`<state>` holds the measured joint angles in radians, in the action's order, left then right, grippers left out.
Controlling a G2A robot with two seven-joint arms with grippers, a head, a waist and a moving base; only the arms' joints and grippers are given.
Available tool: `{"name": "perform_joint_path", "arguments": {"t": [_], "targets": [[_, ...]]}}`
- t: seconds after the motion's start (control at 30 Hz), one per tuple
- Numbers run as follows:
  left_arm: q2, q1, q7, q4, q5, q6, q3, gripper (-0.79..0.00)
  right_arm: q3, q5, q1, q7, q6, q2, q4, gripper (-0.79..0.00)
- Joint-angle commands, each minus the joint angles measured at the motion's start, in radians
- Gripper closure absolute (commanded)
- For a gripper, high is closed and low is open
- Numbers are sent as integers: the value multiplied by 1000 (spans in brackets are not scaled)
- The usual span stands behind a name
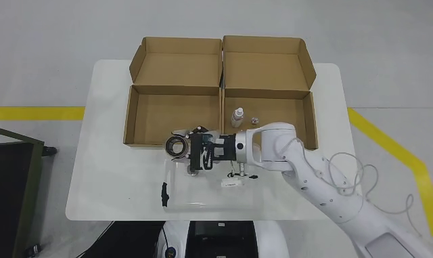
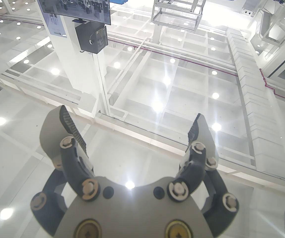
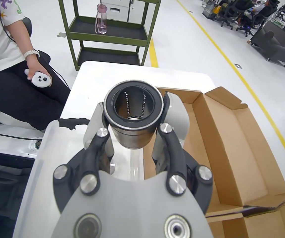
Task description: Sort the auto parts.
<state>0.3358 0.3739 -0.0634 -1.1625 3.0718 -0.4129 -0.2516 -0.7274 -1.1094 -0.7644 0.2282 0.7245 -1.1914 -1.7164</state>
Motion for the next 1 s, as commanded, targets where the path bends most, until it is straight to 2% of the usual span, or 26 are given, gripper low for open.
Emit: {"name": "perform_joint_path", "arguments": {"t": [0.0, 0.63, 0.97], "targets": [[0, 0, 0, 0, 0, 0, 0, -785, -9, 4, -1, 3, -5, 0, 6, 0], [0, 0, 0, 0, 0, 0, 0, -785, -9, 4, -1, 3, -5, 0, 6, 0], [0, 0, 0, 0, 0, 0, 0, -785, -20, -44, -16, -85, -23, -10, 129, 0]]}}
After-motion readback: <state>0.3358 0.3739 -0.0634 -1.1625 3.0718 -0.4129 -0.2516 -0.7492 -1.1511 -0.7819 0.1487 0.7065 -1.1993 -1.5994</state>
